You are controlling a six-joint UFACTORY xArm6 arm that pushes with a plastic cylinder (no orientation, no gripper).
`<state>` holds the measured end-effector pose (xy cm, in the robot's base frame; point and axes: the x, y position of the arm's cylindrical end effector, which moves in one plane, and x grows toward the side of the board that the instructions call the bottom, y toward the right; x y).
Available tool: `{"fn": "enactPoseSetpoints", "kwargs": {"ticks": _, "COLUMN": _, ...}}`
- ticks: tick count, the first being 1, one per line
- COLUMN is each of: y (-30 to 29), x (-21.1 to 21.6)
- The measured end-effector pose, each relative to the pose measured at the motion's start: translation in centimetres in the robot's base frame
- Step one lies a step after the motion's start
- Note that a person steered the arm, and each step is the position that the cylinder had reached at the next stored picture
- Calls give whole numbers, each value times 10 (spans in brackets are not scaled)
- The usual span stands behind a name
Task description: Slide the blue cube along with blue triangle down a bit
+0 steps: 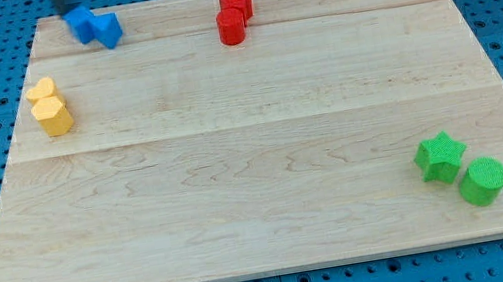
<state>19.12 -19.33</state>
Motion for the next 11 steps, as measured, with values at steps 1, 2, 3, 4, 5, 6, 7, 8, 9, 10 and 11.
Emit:
{"fn": "enactPoseSetpoints", "kwargs": {"ticks": 1, "y": 66, "x": 13}}
{"fn": "enactPoseSetpoints", "kwargs": {"ticks": 2, "y": 32, "x": 3}}
{"fn": "enactPoseSetpoints", "kwargs": {"ticks": 3, "y": 11, "x": 1}}
{"fn": "enactPoseSetpoints", "kwargs": {"ticks": 4, "y": -26, "x": 11}}
{"fn": "enactPoseSetpoints", "kwargs": {"ticks": 5, "y": -26, "x": 17}}
{"fn": "enactPoseSetpoints", "kwargs": {"ticks": 6, "y": 12, "x": 31}}
{"fn": "enactPoseSetpoints", "kwargs": {"ticks": 7, "y": 21, "x": 56}}
{"fn": "enactPoseSetpoints", "kwargs": {"ticks": 8, "y": -7, "x": 71}}
{"fn": "enactPoseSetpoints", "kwargs": {"ticks": 9, "y": 26, "x": 95}}
{"fn": "enactPoseSetpoints", "kwargs": {"ticks": 10, "y": 61, "x": 97}}
{"fn": "enactPoseSetpoints", "kwargs": {"ticks": 11, "y": 50, "x": 103}}
